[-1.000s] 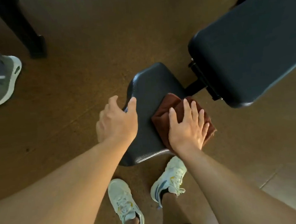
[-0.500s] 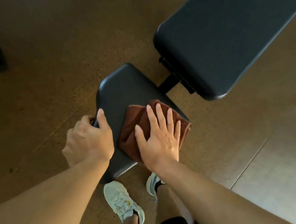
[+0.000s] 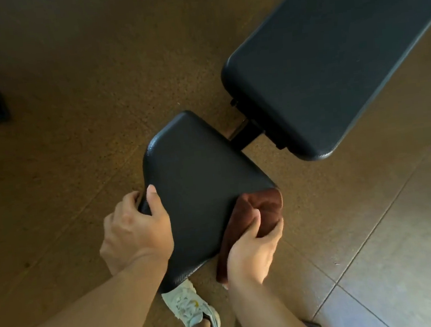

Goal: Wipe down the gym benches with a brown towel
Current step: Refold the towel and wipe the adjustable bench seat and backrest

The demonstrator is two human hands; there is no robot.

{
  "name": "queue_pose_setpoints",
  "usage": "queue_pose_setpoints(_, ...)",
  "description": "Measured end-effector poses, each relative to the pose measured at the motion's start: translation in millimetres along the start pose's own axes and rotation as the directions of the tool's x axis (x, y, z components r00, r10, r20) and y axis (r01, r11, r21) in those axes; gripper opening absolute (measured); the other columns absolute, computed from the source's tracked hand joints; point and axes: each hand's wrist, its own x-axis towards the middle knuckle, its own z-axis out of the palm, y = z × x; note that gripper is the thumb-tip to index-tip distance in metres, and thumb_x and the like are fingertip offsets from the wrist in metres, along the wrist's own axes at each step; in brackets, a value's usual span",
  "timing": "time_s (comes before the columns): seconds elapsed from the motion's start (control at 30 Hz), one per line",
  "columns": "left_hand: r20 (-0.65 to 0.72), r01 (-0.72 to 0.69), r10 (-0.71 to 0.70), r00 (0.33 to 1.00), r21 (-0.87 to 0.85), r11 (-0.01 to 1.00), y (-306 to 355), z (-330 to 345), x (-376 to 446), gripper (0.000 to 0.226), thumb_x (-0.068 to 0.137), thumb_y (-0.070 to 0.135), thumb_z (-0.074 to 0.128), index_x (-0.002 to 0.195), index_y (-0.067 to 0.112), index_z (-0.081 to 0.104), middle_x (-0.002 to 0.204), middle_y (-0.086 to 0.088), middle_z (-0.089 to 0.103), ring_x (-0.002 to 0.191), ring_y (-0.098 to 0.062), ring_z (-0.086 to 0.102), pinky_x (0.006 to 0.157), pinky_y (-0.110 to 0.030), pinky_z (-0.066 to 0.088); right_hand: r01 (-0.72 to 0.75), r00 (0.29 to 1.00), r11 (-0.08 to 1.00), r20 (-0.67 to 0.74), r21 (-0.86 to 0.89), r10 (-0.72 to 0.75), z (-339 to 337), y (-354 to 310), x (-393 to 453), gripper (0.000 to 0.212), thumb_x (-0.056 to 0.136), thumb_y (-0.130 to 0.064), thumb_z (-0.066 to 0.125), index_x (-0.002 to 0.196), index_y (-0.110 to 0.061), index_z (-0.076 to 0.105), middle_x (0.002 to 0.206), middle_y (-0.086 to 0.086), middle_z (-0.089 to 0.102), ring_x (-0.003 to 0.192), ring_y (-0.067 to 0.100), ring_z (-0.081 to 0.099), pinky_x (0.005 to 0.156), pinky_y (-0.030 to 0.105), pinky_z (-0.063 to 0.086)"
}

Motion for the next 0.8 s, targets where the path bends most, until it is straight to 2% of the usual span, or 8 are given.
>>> queue_pose_setpoints(0.07,0.007,0.005,-0.005,1.000,0.006,1.000,1,0,1,0.060,0.098,0.064,0.025,0.128,0.025,0.061,0.117,-0.002,0.066,0.113,-0.027,0.059,0.075,-0.039,0.039,0.301,0.952,0.938,0.006,-0.171,-0.305,5,6,-13,0.063,0.103,-0.064,0.034,0.161,-0.041,0.025,0.172,-0.007,0.023,0.159,0.027,0.021,0.124,0.058,0.028)
queue_pose_setpoints(0.13,0.003,0.014,-0.014,1.000,-0.006,1.000,1,-1,-1,0.060,0.097,0.063,0.026,0.128,0.026,0.063,0.118,0.000,0.068,0.113,-0.025,0.060,0.076,-0.039,0.042,0.689,0.713,0.610,0.219,-0.392,-0.666,6,9,-11,0.059,0.104,-0.060,0.030,0.158,-0.036,0.036,0.169,-0.014,0.022,0.162,0.019,0.010,0.128,0.055,0.019)
queue_pose_setpoints(0.17,-0.001,0.016,-0.016,1.000,-0.012,1.000,2,-2,0,0.059,0.097,0.062,0.028,0.128,0.027,0.063,0.118,0.000,0.068,0.113,-0.024,0.060,0.077,-0.039,0.044,0.780,0.610,0.453,0.363,-0.433,-0.704,9,2,-7,0.060,0.103,-0.060,0.027,0.158,-0.037,0.034,0.168,-0.018,0.017,0.162,0.014,0.004,0.130,0.051,0.015)
queue_pose_setpoints(0.27,0.011,0.034,-0.034,0.999,-0.005,0.999,3,-3,3,0.052,0.100,0.059,0.035,0.129,0.027,0.063,0.121,0.001,0.069,0.114,-0.024,0.061,0.083,-0.042,0.048,0.889,0.438,0.179,0.666,-0.423,-0.604,27,-39,3,0.063,0.104,-0.061,0.018,0.164,-0.039,0.012,0.171,-0.017,-0.004,0.159,0.009,-0.017,0.131,0.042,-0.005)
queue_pose_setpoints(0.37,0.021,0.021,-0.021,1.000,0.001,1.000,-1,-1,4,0.052,0.099,0.058,0.037,0.130,0.026,0.063,0.121,0.004,0.070,0.116,-0.022,0.060,0.085,-0.042,0.049,0.930,0.336,0.089,0.728,-0.356,-0.598,58,-90,14,0.061,0.107,-0.059,0.021,0.164,-0.040,0.011,0.175,-0.013,-0.002,0.160,0.010,-0.017,0.131,0.043,-0.007)
queue_pose_setpoints(0.5,-0.018,0.026,-0.026,1.000,0.000,1.000,-6,6,5,0.059,0.099,0.061,0.033,0.142,0.027,0.055,0.132,0.009,0.066,0.124,-0.018,0.056,0.091,-0.040,0.048,0.933,0.332,0.107,0.707,-0.343,-0.624,109,-150,12,0.058,0.105,-0.059,0.030,0.157,-0.035,0.037,0.171,-0.008,0.026,0.160,0.020,0.015,0.129,0.049,0.017)
queue_pose_setpoints(0.6,-0.060,0.014,-0.016,0.998,-0.032,0.999,-9,8,6,0.068,0.100,0.062,0.028,0.158,0.026,0.031,0.140,0.009,0.061,0.130,-0.017,0.052,0.097,-0.040,0.047,0.933,0.308,0.040,0.736,-0.357,-0.603,133,-179,-4,0.052,0.103,-0.058,0.034,0.134,-0.028,0.063,0.141,-0.001,0.060,0.136,0.027,0.049,0.112,0.052,0.041)
queue_pose_setpoints(0.8,-0.170,-0.011,-0.027,0.985,-0.214,0.977,-16,7,2,0.076,0.098,0.067,0.013,0.162,0.026,0.008,0.155,0.004,0.046,0.144,-0.016,0.038,0.106,-0.042,0.044,0.889,0.170,-0.356,0.930,-0.288,-0.327,144,-194,-30,0.054,0.101,-0.067,0.034,0.138,-0.040,0.062,0.135,-0.001,0.067,0.126,0.026,0.059,0.104,0.047,0.046)
